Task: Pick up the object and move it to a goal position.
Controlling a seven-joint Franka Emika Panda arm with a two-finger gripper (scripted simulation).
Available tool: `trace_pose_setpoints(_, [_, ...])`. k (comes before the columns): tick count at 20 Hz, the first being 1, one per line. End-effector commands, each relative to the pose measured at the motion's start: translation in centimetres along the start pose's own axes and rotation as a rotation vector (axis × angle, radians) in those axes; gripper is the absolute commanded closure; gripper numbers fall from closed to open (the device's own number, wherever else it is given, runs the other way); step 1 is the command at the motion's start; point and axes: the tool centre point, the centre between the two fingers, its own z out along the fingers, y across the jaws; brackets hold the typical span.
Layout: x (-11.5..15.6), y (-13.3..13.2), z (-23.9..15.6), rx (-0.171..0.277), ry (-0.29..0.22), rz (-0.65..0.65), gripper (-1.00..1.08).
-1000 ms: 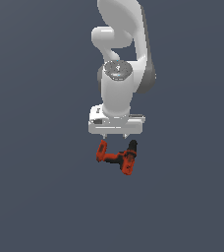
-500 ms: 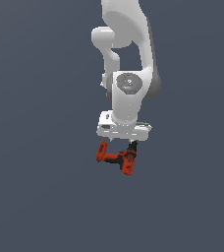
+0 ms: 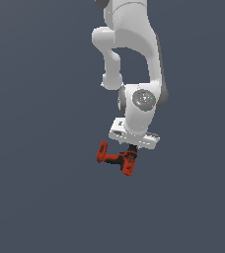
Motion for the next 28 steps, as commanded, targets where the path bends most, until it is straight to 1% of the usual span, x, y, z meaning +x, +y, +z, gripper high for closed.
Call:
trace_pose_setpoints(1, [-0.4,-0.7,0.9,-0.006,-0.006,0.034,-0.60])
trace_pose_setpoints(10, [-1.2,-2.1,2.8,-0.020,-0.017,0.098,-0.60])
trace_pose_setpoints(16, [-1.2,-2.2,3.1,-0.020,-0.018,0.098,-0.60])
trace_pose_setpoints(23, [-1.3,-2.1,5.6,-0.021,-0.017,0.101,-0.60])
trace_pose_setpoints(26, [-1.4,-2.1,5.9,-0.021,-0.017,0.102,-0.60])
trace_pose_setpoints(27, [-1.4,-2.1,5.9,-0.021,-0.017,0.102,1.08])
trace_pose_setpoints(28, [-1.4,-2.1,5.9,-0.021,-0.017,0.102,1.08])
